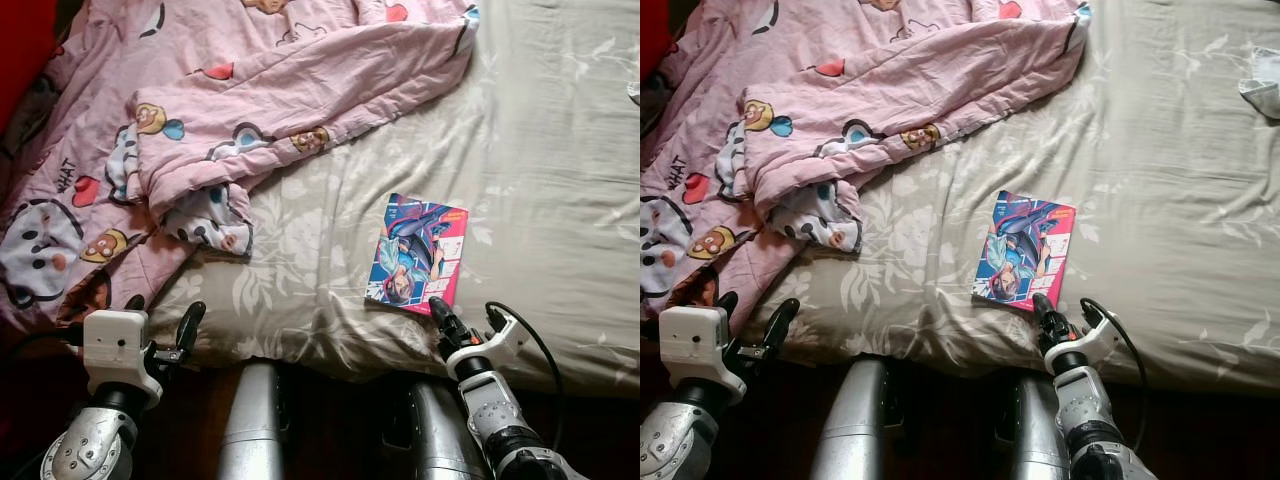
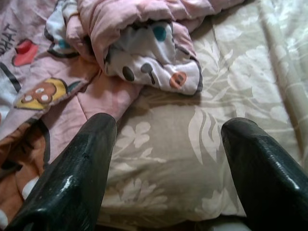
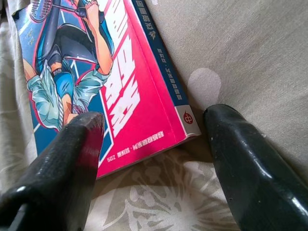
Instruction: Clean up the room
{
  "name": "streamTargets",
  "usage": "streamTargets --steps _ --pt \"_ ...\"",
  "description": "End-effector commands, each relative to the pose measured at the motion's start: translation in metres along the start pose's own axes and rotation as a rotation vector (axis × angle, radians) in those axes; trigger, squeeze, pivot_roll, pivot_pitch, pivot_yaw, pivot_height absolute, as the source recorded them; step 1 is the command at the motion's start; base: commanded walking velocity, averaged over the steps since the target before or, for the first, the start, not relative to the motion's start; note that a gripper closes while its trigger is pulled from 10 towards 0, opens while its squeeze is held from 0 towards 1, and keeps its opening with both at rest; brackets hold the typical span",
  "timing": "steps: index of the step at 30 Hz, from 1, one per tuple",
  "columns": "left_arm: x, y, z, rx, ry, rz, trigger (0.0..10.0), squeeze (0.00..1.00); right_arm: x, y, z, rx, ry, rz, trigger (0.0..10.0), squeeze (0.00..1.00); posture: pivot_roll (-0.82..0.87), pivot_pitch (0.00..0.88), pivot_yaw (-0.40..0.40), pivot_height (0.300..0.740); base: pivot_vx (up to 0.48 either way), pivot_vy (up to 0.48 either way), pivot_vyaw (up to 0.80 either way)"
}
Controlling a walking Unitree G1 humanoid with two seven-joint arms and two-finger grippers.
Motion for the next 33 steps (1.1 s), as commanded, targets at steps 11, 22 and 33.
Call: streamTargets --steps 11,22,33 --pt "-0.0084 0.0023 0.0083 0.001 0.047 -0.012 10.0 0.00 -0.0513 -0.0125 0.0146 -0.024 0.156 -0.119 0.0 0.00 0.31 0.553 0.088 0.632 0.000 0.000 0.00" --pt "-0.0092 0.0023 0.0096 0.004 0.049 -0.016 10.0 0.00 -0.0486 -0.0132 0.0149 -0.022 0.152 -0.112 0.0 0.00 0.31 0.554 0.086 0.632 0.000 0.000 0.00" --pt "-0.0108 0.0034 0.0098 0.006 0.052 -0.018 10.0 0.00 -0.0479 -0.0124 0.0146 -0.016 0.147 -0.117 0.0 0.00 0.31 0.550 0.085 0.632 0.000 0.000 0.00"
Point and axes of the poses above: a point about 5 cm out from each wrist's last joint towards the gripper, its own z axis pointing back from the gripper into the wrist, its own x axis along the axis of the wrist's last joint, y = z × x, the point moved 5 cm from there along -z, pointing out of the wrist towards the gripper, and after that the axes turned 9 degrees about -z, right-handed, at the moved point
